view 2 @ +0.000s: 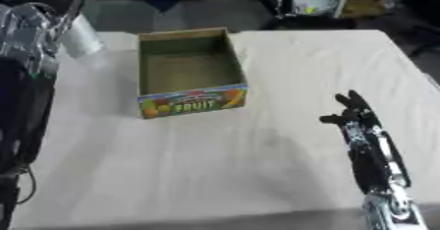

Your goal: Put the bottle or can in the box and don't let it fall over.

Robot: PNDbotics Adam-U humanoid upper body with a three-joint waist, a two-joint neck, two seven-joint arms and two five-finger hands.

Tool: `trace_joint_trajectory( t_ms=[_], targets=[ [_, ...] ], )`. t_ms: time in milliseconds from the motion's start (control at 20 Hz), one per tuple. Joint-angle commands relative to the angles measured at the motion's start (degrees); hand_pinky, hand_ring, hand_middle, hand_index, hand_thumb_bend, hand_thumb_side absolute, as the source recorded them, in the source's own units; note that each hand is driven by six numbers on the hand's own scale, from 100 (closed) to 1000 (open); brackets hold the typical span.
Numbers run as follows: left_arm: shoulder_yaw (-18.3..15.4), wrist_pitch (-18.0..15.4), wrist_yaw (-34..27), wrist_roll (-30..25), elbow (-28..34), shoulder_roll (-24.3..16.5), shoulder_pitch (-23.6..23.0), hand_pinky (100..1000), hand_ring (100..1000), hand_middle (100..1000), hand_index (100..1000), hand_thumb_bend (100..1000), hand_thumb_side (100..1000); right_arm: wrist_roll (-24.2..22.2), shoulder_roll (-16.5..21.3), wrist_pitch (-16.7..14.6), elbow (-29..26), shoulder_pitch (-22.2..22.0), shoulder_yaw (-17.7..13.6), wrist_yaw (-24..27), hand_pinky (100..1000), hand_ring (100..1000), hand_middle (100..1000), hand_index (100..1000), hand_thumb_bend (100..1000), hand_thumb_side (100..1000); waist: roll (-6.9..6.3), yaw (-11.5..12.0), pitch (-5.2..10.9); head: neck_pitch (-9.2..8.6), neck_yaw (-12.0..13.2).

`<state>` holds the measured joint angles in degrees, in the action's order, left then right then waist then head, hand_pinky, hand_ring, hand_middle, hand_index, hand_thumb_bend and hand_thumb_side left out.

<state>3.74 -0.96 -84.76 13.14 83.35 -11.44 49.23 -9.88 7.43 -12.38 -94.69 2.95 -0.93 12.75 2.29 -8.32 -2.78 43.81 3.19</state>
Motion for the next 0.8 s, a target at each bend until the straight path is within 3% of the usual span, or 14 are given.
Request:
trace_joint_trajectory(
  t_ms=[50, 400, 650, 800],
  targets=[
    [1.7, 2.33, 1.57, -0.98, -3.71, 0.67, 3.07, 193, 122, 202, 970, 487, 675, -0.76, 0.11, -0.01, -0.43, 1.07, 0.55, 0.51, 986, 692, 920, 993, 100, 572, 0.1, -0.98, 0.89, 0.02, 0.88],
    [4.61, 7.42, 9.94, -4.24, -16.4, 2.81, 4.77, 226, 147, 225, 974, 457, 811, -1.53, -0.79, 0.3, -0.4, 2.61, 1.27, 0.94, 985, 693, 919, 993, 100, 569, 0.14, -4.29, 0.54, -0.18, 1.8],
    [5.91, 11.49, 15.47, -5.43, -21.37, 4.58, 0.35, 288, 180, 265, 992, 482, 900, -1.38, -0.9, 0.32, -0.4, 2.94, 0.96, 0.94, 986, 693, 919, 993, 100, 570, 0.04, -4.05, 0.46, -0.11, 1.07],
    [7.36, 14.32, 18.32, -5.37, -20.79, 4.29, -3.84, 314, 201, 282, 997, 462, 946, -1.15, -0.72, 0.22, -0.45, 2.82, 0.67, 0.77, 986, 693, 920, 993, 100, 570, -0.05, -3.13, 0.53, -0.37, 0.46]
  ],
)
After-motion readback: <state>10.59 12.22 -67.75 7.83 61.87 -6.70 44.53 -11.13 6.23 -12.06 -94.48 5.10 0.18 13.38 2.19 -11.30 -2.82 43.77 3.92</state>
